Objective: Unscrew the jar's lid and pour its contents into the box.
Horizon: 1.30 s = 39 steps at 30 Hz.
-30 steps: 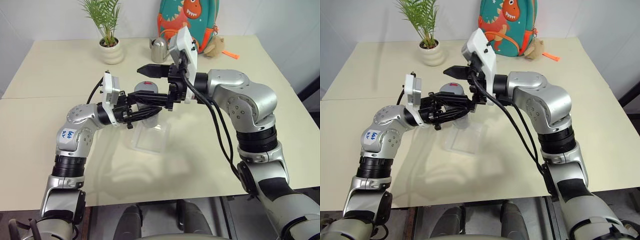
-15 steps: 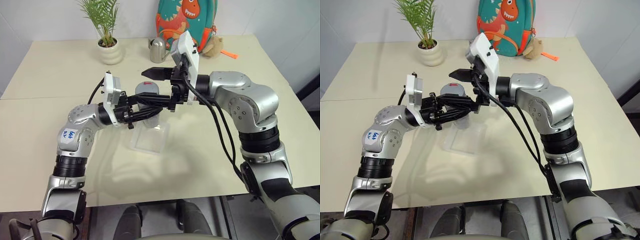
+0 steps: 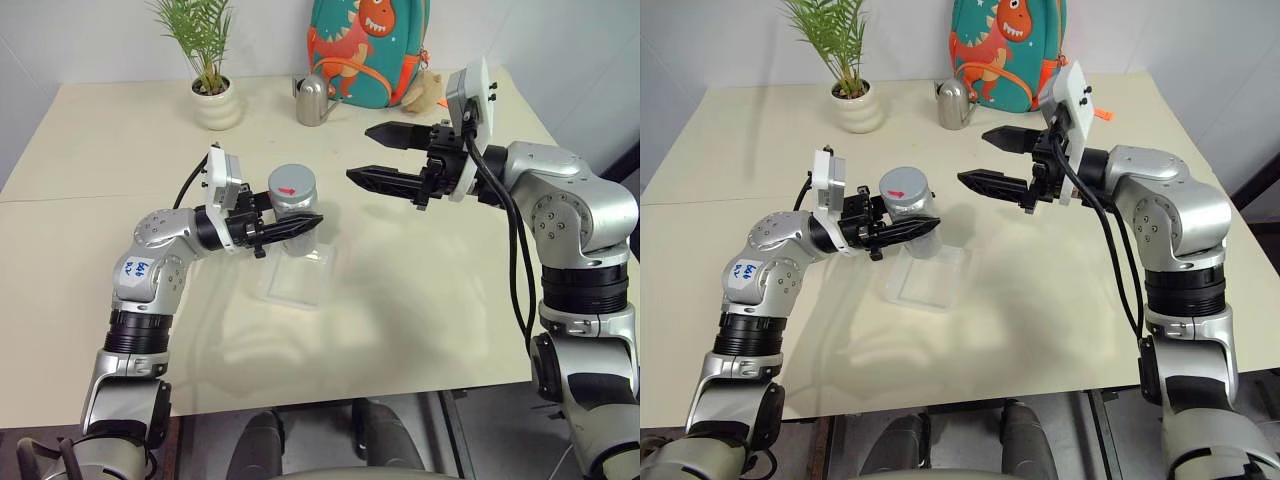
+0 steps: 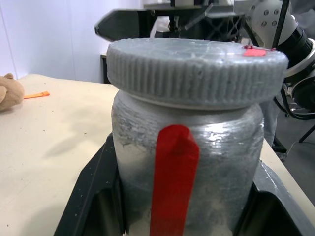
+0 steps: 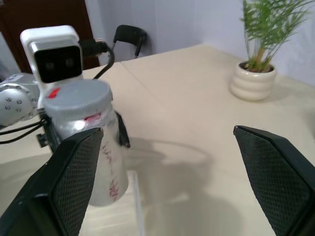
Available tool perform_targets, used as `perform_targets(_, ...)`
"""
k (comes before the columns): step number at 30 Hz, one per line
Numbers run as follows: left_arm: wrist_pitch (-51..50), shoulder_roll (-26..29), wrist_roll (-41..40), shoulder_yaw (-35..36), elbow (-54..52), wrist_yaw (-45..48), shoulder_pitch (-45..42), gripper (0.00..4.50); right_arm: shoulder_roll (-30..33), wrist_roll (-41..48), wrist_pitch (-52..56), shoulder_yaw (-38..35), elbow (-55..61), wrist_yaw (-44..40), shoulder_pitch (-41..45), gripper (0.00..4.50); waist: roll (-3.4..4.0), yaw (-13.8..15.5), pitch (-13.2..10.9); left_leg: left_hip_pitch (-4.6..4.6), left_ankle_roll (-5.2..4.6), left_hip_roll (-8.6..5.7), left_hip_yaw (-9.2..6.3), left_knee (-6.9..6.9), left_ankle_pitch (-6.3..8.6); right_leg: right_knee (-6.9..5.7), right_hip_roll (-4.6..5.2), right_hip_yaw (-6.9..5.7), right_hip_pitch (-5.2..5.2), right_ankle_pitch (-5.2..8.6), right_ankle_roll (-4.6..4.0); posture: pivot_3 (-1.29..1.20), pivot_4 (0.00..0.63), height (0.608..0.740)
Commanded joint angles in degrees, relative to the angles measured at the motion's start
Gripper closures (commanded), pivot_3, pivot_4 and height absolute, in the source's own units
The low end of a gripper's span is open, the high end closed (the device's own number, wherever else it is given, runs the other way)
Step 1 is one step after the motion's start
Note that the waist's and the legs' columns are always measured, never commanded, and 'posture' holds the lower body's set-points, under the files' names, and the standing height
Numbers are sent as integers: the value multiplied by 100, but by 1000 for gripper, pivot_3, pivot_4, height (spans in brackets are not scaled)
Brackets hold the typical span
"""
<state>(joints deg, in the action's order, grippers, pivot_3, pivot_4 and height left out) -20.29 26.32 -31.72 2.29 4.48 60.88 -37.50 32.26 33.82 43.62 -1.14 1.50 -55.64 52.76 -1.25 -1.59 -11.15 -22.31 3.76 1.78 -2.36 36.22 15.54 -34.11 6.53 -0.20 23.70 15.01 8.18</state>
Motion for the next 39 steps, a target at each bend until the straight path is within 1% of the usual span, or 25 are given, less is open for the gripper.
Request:
perform_targets(1, 63, 52, -87, 134, -218, 34, -28, 2549, -39, 187, -86, -59, 205, -151, 130, 38, 0, 13, 0, -1, 0, 0, 0, 2, 0, 0, 1, 0, -1, 0, 0, 0, 150, 740)
perform_targets(6, 70, 49, -81, 134, -197, 39, -36, 2549, -350, 234, -45, 79, 271, -27, 349, 38, 0, 14, 0, -1, 0, 0, 0, 3, 0, -1, 1, 0, -1, 0, 0, 0, 150, 740)
perform_targets(13, 62, 14, -72, 98, -192, 35, -50, 2549, -855, 151, 302, 645, 606, 272, 518, 38, 0, 9, 0, -2, 1, 0, -1, 2, -1, -1, 1, 0, 0, 0, 0, 0, 150, 740)
perform_targets(22, 52, -8, -79, 79, -199, 47, -47, 2549, -1029, 1, 288, 799, 481, 404, 591, 38, 0, 20, 0, -2, 1, -1, -1, 4, 0, -3, 1, 0, 0, 0, 0, 0, 150, 740)
perform_targets(25, 55, -16, -76, 78, -205, 41, -43, 2549, -1041, 8, 296, 773, 465, 398, 592, 639, 0, 16, 0, -2, 1, -1, -1, 4, 0, -3, 1, 0, 0, 0, 0, 0, 150, 740)
perform_targets(27, 55, -19, -76, 77, -214, 39, -40, 2549, -1048, 5, 298, 762, 470, 390, 586, 1256, 0, 15, 0, -2, 1, 0, -1, 4, 0, -3, 1, 0, 0, 0, 0, 0, 150, 740)
perform_targets(28, 54, -20, -79, 77, -219, 36, -38, 2549, -1063, 21, 293, 736, 479, 392, 584, 1649, 0, 13, 0, -2, 1, 0, -1, 3, 0, -3, 0, 0, 0, 0, 0, 0, 150, 740)
perform_targets(29, 56, -19, -78, 76, -221, 36, -36, 2549, -1104, 88, 283, 662, 495, 397, 589, 1898, 0, 8, 0, -2, 1, 0, -1, 3, -1, -3, 0, 0, 0, 0, 0, 0, 150, 740)
perform_targets(32, 58, -4, -78, 82, -218, 45, -25, 2549, -1398, 750, 493, 43, 551, 610, 677, 1898, 0, 2, 0, -1, 1, 0, -1, 4, 0, -4, 0, 0, 0, 0, 0, 0, 150, 740)
perform_targets(34, 68, 21, -59, 94, -236, 48, 15, 2549, -1664, 1534, 775, -698, 491, 1073, 778, 1898, 0, 9, 0, -1, 1, 0, -1, 2, -1, -5, 1, 0, 1, 0, 0, 0, 150, 740)
perform_targets(36, 79, 38, -47, 117, -227, 43, 39, 2549, -1720, 1988, 912, -1226, 424, 1462, 781, 1898, 0, 13, 0, -2, 2, 0, -1, 3, -1, -6, 1, 0, 1, 0, 0, 0, 150, 740)
perform_targets(38, 70, 56, -54, 147, -266, 21, 81, 2549, -1378, 1801, 877, -1326, 550, 1584, 526, 1898, -1, 65, 1, -2, 2, 0, -2, 3, -1, -4, 2, 0, -2, 0, 0, 0, 150, 740)
perform_targets(39, 53, 70, -70, 171, -291, 4, 103, 2549, -1133, 1564, 769, -1304, 648, 1599, 302, 1898, -1, 91, 1, -1, 1, 0, -2, 3, 0, -1, 2, 0, -3, 0, 0, 0, 150, 740)
